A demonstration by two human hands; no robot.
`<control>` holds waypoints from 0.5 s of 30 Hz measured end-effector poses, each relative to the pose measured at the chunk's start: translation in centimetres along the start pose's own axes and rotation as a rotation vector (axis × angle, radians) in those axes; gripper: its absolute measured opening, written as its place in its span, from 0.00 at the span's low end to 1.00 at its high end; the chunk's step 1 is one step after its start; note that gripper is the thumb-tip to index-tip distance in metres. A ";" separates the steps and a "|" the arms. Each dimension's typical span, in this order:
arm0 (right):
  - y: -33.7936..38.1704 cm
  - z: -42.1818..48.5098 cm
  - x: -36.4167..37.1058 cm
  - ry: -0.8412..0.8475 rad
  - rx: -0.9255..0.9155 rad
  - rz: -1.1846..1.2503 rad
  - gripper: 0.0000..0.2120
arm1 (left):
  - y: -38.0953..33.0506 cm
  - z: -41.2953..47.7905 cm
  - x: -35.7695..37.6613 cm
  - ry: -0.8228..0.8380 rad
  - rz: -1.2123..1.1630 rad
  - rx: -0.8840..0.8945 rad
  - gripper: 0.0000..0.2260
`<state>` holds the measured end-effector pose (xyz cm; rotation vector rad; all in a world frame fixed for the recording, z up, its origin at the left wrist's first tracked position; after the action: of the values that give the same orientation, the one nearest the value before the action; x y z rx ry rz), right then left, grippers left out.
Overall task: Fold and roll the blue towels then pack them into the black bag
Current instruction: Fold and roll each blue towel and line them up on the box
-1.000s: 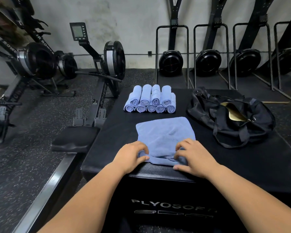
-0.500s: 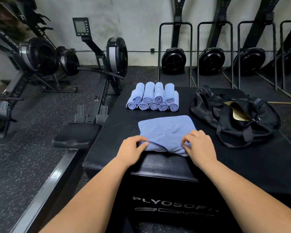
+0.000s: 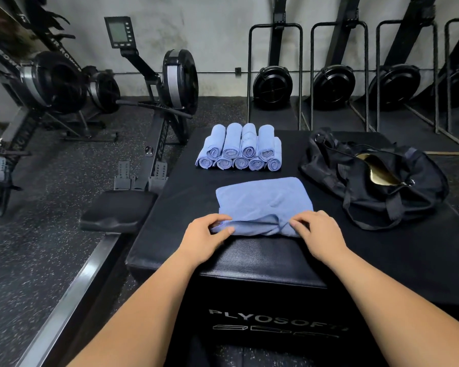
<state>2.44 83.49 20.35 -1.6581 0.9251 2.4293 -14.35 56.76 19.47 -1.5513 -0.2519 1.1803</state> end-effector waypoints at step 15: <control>-0.3 -2.0 0.3 -0.144 0.089 0.169 0.03 | 2.2 -0.2 -1.1 -0.210 -0.155 -0.150 0.05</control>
<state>4.12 82.66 19.42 -1.4081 1.1755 2.5308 -15.61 55.03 18.24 -1.5068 -0.6014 1.2237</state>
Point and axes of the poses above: each hand's wrist, its own z-axis towards the middle knuckle, its own x-axis out of the palm, y = z × x, the point moved 8 cm from there along z, towards the middle knuckle
